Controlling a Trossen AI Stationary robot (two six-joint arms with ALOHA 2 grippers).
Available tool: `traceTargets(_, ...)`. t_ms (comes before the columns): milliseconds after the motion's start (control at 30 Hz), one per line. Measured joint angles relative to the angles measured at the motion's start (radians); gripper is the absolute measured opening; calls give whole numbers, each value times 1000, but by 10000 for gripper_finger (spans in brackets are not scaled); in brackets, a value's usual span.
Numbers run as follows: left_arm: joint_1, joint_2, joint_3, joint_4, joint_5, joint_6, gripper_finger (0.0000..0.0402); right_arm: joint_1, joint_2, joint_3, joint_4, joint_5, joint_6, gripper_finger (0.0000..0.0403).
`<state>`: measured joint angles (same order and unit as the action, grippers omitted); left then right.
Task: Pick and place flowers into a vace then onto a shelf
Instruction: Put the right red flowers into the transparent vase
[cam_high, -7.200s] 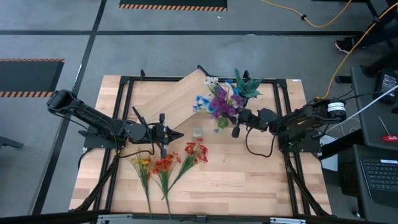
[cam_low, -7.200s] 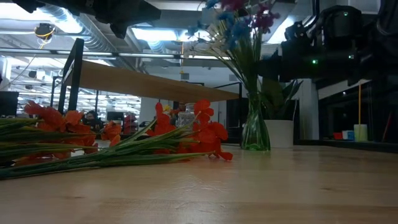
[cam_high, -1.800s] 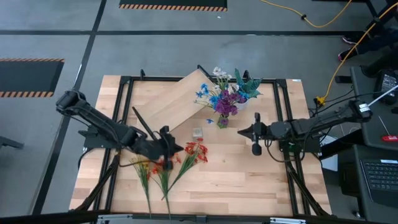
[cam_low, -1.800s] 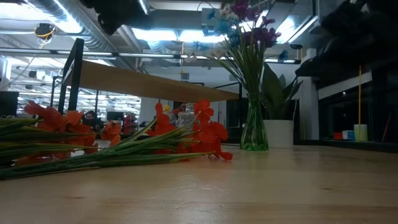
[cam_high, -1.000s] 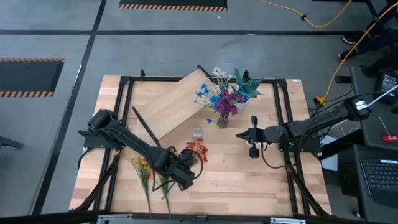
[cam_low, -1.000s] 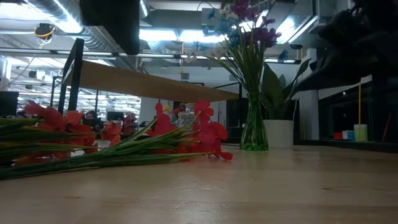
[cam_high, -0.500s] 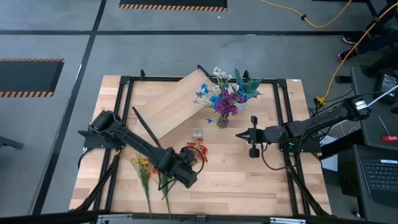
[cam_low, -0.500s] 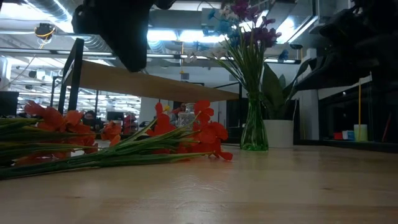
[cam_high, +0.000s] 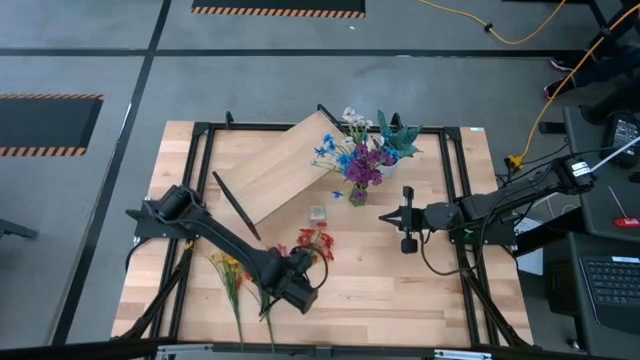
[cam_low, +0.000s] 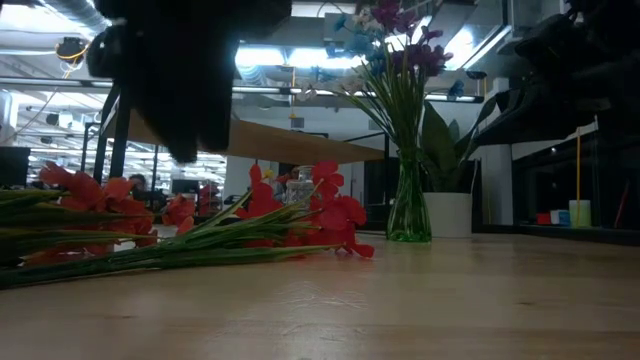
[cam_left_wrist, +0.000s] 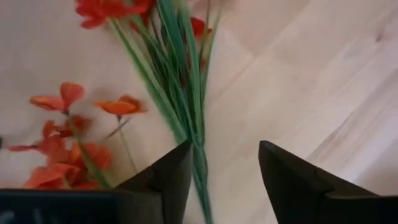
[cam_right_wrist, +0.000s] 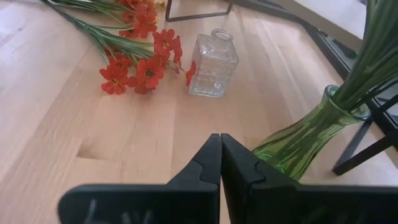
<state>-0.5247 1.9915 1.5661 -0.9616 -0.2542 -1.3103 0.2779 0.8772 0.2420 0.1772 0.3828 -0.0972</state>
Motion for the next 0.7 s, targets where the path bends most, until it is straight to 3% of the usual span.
traceTargets(300,1,92,0,4,122,-22,177,0,0,0,0,-2,12,7)
traceTargets(700,38,135,0,-3,117,-38,176,0,0,0,5,-2,17,7)
